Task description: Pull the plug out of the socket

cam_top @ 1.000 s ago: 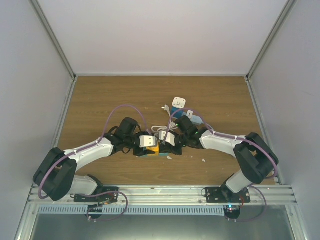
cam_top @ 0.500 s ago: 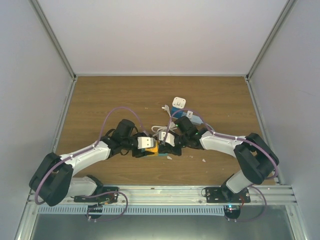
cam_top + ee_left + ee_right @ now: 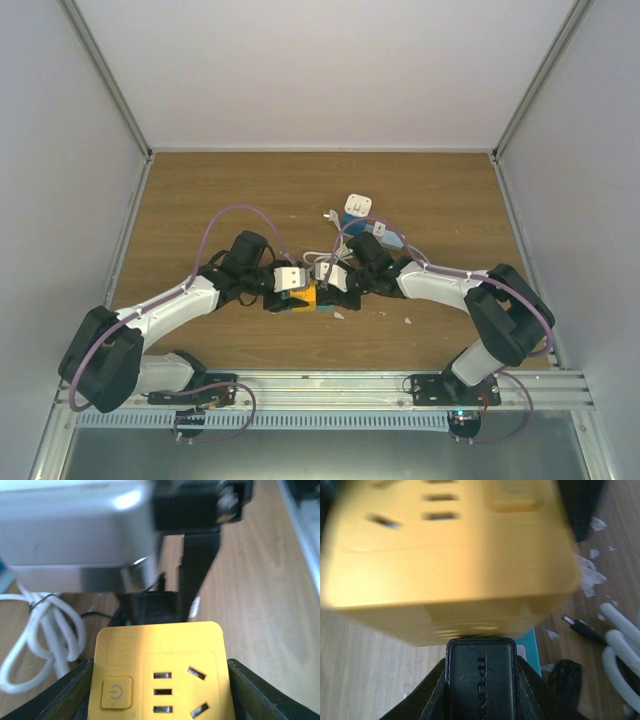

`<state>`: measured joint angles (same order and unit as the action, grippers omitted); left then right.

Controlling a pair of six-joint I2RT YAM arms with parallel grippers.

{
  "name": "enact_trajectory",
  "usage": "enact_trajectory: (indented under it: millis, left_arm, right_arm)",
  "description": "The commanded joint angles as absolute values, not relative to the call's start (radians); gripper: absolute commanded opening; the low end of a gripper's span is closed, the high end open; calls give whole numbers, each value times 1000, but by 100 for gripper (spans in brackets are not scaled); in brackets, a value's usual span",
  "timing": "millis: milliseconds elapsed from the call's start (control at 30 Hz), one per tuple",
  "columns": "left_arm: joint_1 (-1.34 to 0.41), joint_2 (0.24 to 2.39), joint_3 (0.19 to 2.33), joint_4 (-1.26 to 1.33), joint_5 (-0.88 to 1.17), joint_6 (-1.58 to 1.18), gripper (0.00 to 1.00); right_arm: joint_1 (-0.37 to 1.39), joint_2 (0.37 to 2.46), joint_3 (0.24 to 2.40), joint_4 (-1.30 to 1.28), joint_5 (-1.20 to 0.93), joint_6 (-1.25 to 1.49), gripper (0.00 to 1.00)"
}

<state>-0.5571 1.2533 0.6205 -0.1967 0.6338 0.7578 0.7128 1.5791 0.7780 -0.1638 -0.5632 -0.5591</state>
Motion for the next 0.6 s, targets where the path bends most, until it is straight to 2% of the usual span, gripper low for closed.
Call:
enact_trajectory:
  millis: [0, 267, 567]
  left_arm:
    - [-570, 1282, 692, -227, 876, 679, 33]
    - [-532, 1237, 684, -291, 873, 753, 32]
    - [-325, 1195, 764, -491, 946, 738, 34]
  right_arm:
    - [690, 1645, 756, -217, -312, -541, 1]
    - [690, 1638, 754, -226, -323, -535, 1]
    - [690, 1627, 775, -253, -359, -527, 3]
